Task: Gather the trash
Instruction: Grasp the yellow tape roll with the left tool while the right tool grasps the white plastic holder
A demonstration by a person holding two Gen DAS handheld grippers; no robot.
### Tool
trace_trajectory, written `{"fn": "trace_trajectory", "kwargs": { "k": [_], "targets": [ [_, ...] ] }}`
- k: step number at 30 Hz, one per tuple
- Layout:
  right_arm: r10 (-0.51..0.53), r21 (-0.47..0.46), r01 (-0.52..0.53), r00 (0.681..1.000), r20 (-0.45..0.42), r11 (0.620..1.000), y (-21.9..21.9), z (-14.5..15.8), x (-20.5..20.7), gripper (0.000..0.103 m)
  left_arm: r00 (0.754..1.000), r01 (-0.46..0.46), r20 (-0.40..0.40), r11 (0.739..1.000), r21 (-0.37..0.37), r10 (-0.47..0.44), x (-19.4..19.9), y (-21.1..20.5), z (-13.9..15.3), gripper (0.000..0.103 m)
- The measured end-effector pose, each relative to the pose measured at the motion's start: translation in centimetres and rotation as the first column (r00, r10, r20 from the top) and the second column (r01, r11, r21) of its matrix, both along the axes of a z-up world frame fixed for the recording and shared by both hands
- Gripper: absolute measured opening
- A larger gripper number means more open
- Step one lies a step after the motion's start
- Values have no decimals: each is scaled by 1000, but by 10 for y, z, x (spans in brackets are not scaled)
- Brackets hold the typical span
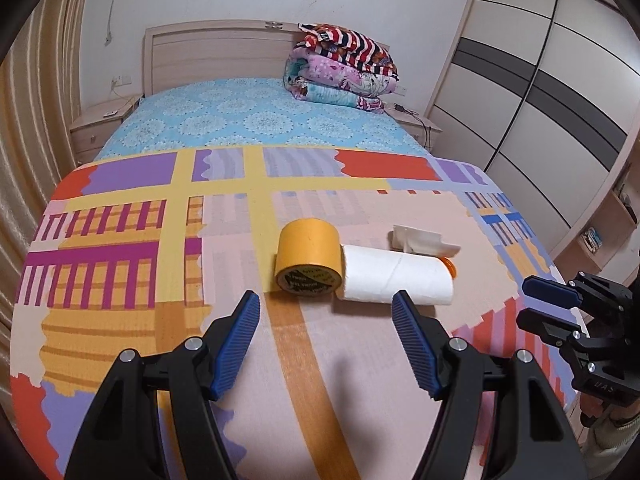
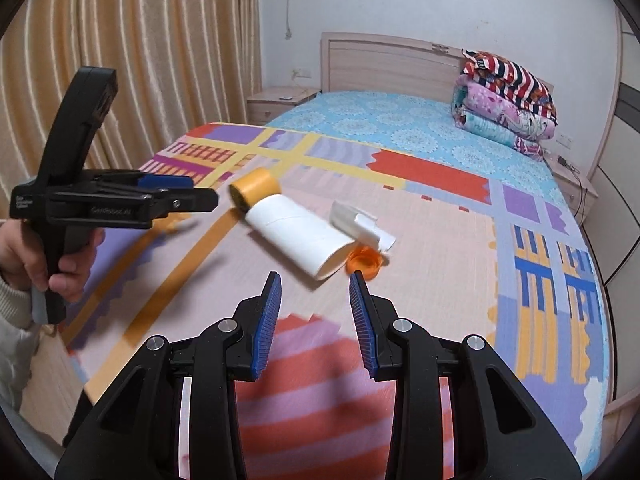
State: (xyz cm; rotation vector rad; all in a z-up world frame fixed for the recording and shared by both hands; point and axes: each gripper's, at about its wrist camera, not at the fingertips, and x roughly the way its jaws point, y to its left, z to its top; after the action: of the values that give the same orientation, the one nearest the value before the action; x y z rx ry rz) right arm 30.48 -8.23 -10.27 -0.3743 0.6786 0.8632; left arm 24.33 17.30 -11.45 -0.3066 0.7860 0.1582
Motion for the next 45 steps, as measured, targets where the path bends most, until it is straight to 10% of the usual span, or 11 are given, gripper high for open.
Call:
{"fn": "trace_trajectory", "kwargs": {
  "k": [23, 26, 28, 45],
  "targets": [
    [-24, 33, 30, 983, -183, 999, 45, -27, 92, 35, 996, -88, -16, 980, -177, 87, 42, 33, -36, 66],
    [-9, 37, 17, 980, -198, 999, 45, -29, 93, 19, 995, -96, -1, 976, -195, 98, 41, 35, -36, 59],
    [-7, 24, 12, 980, -199, 1000, 47, -32, 92, 7, 995, -91, 15, 976, -200, 96, 40, 35, -35, 47],
    [3, -2, -3, 998, -68, 1000, 34, -4, 56, 5, 990, -106, 83, 989, -103, 114, 5, 22, 3, 46]
  ]
}}
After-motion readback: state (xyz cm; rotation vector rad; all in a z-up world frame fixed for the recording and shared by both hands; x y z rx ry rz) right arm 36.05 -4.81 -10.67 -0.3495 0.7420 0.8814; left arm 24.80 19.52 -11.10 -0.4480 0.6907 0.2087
